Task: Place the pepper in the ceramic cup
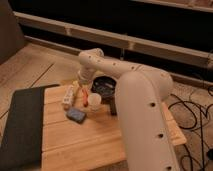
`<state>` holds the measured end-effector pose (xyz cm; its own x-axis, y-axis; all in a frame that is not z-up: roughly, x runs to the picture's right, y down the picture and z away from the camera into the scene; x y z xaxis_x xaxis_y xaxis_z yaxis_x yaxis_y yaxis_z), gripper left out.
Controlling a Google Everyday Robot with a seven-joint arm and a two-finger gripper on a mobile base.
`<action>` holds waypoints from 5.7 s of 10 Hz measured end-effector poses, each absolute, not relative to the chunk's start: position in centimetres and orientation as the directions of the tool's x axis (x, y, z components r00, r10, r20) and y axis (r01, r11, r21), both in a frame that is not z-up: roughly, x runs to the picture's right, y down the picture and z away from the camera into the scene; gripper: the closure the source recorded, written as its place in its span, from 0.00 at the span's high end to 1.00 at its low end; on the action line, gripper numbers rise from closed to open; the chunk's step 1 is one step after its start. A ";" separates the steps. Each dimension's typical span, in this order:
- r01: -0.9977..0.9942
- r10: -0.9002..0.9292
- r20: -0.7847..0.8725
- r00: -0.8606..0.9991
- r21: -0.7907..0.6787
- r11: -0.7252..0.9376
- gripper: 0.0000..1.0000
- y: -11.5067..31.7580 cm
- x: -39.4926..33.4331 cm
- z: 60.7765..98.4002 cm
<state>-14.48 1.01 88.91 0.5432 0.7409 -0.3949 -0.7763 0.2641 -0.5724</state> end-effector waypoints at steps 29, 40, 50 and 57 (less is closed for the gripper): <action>-0.807 0.520 -0.623 0.585 -0.514 0.291 0.65 7.6 -12.6 94.0; -0.820 0.476 -0.670 0.569 -0.502 0.274 0.00 7.1 -14.1 95.7; -0.779 0.646 -0.445 0.621 -0.444 0.443 0.00 -3.3 -16.8 88.6; -0.871 0.741 -0.462 0.488 -0.318 0.375 0.00 0.0 -10.6 82.2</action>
<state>-10.56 -0.03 82.16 0.4877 0.7407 -0.4622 -0.8708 0.3752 -0.3176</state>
